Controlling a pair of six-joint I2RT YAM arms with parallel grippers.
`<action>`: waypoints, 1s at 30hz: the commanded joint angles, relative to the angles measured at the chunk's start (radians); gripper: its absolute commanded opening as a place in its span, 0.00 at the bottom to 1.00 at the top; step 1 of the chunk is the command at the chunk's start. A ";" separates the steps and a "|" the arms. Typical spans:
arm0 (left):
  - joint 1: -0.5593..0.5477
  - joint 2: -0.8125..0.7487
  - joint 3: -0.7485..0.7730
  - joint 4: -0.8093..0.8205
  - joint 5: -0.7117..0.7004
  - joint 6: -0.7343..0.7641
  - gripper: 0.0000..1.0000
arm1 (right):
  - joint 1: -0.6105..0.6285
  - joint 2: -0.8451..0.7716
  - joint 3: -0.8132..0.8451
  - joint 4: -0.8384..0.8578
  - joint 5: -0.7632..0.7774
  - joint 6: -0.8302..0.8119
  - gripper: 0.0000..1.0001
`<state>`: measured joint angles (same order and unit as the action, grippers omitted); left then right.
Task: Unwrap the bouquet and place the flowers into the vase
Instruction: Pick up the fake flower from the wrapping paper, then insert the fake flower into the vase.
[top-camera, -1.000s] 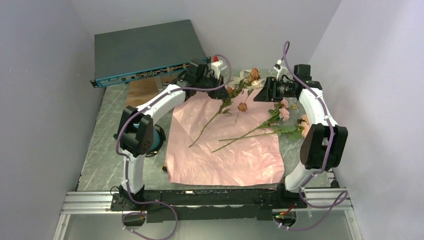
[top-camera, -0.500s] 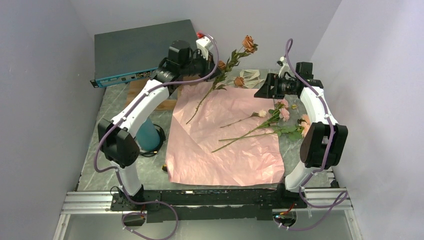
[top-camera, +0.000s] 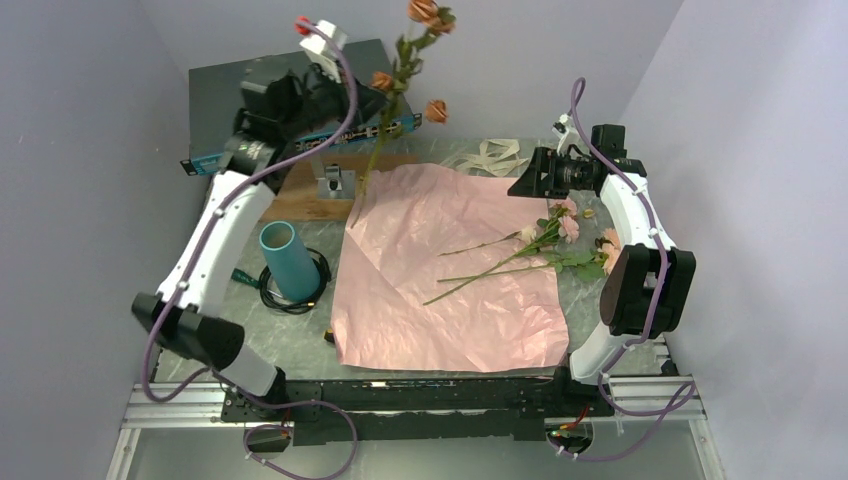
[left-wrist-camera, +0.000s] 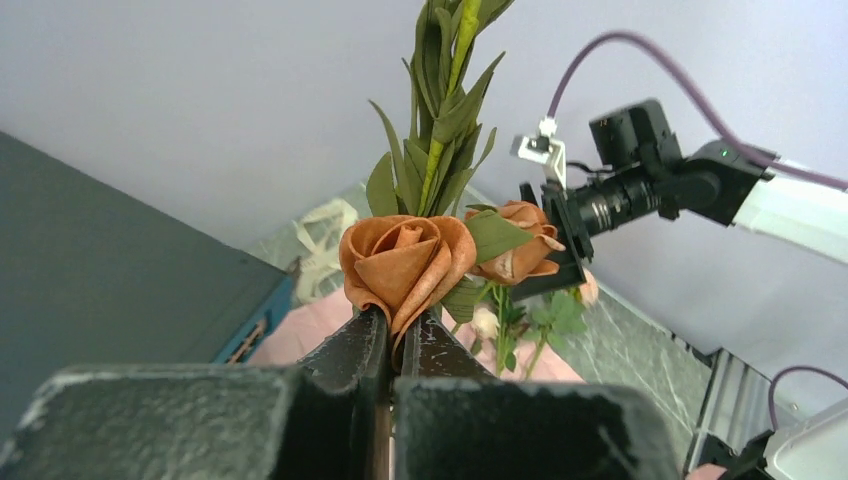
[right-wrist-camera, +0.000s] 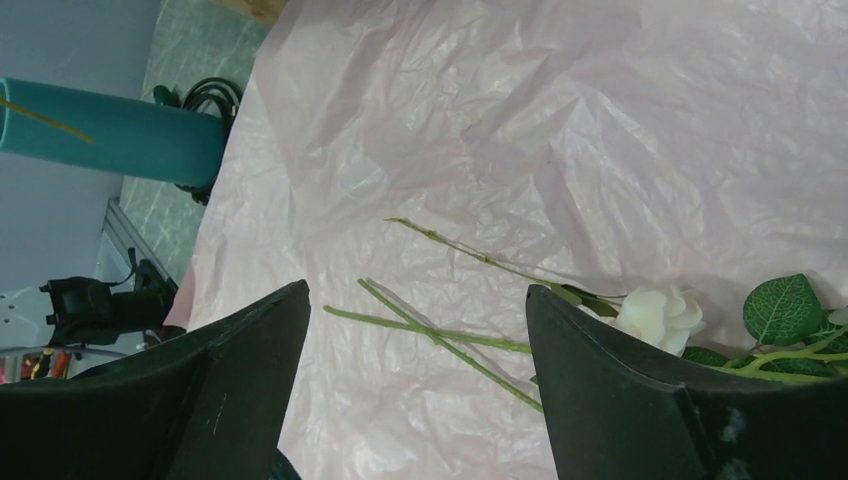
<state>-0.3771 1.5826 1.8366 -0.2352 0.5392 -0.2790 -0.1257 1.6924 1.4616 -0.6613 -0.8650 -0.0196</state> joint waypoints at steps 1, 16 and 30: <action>0.044 -0.128 0.025 -0.027 -0.022 -0.004 0.00 | -0.003 -0.011 0.039 -0.035 -0.021 -0.029 0.82; 0.477 -0.403 -0.083 -0.093 -0.067 -0.098 0.00 | 0.015 0.058 0.099 -0.100 -0.029 -0.039 0.82; 0.766 -0.499 -0.230 0.066 0.042 -0.302 0.00 | 0.032 0.144 0.191 -0.157 -0.035 -0.068 0.82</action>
<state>0.3679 1.0893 1.6176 -0.2829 0.5198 -0.5102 -0.0990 1.8294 1.5955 -0.7830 -0.8761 -0.0563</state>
